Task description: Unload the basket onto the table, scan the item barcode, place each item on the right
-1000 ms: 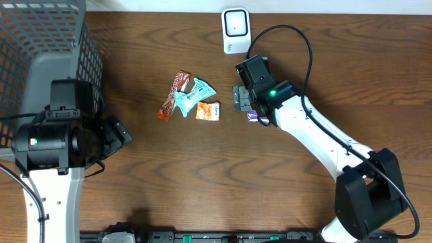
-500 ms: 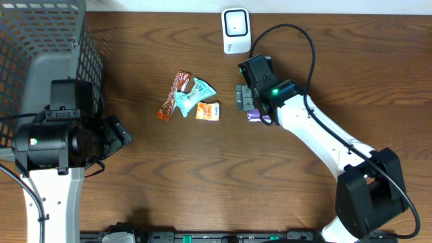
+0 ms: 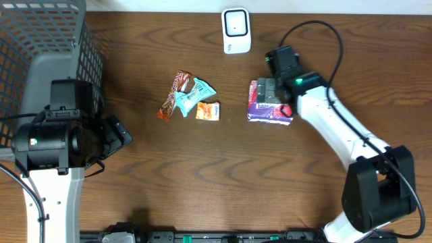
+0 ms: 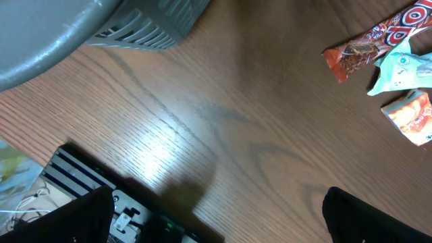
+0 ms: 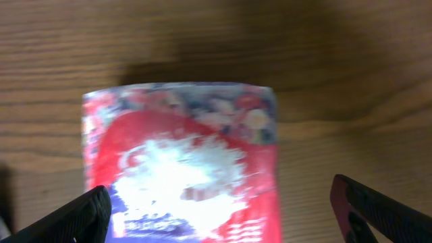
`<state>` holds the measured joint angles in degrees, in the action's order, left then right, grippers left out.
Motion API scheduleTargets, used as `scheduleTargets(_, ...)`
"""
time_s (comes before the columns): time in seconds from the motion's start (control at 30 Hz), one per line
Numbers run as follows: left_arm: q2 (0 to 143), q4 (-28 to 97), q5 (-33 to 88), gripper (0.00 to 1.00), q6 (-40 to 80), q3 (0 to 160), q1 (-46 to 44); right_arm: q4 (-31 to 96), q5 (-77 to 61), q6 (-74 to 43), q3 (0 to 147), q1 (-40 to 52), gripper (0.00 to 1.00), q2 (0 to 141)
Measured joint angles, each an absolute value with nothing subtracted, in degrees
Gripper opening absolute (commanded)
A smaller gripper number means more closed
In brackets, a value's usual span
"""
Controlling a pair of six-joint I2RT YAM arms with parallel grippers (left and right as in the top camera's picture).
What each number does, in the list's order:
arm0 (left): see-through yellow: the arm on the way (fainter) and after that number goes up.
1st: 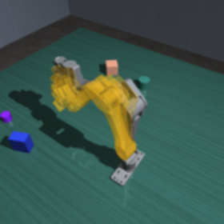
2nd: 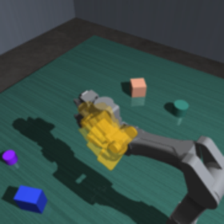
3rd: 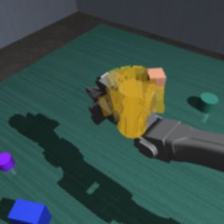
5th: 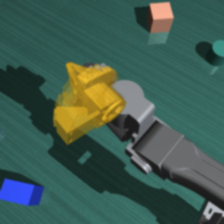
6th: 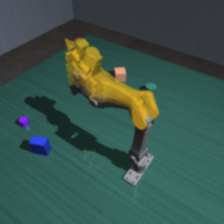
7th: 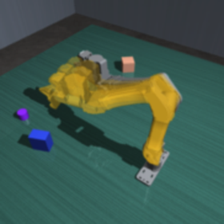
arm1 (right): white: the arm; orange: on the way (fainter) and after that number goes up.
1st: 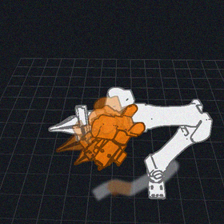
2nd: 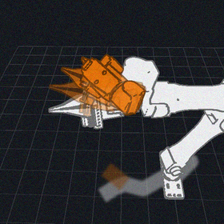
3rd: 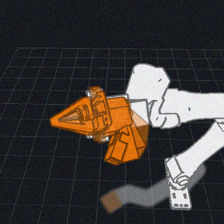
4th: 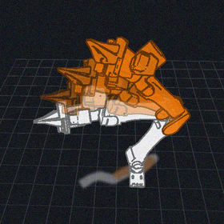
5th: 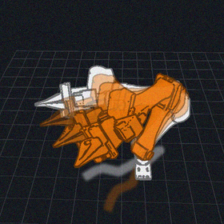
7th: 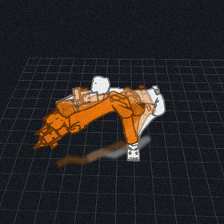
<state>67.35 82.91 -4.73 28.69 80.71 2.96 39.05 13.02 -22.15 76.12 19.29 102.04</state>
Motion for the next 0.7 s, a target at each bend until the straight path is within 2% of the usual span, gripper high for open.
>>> scheduleTargets(0.17, 67.4, 82.9, -4.7, 0.98, 28.7, 80.7, 3.0, 39.4, 8.1, -21.9, 76.1, 13.9, 0.98, 102.0)
scheduleTargets(0.33, 67.4, 82.9, -4.7, 0.98, 28.7, 80.7, 3.0, 38.7, 1.0, -19.0, 74.8, 8.5, 0.85, 102.0)
scheduleTargets(0.53, 67.4, 82.9, -4.7, 0.98, 28.7, 80.7, 3.0, 32.7, -12.1, -14.6, 69.4, 2.3, 0.81, 102.0)
scheduleTargets(0.7, 67.4, 82.9, -4.7, 0.98, 28.7, 80.7, 3.0, 21.7, -23.3, -13.0, 61.3, -0.3, 0.8, 102.0)
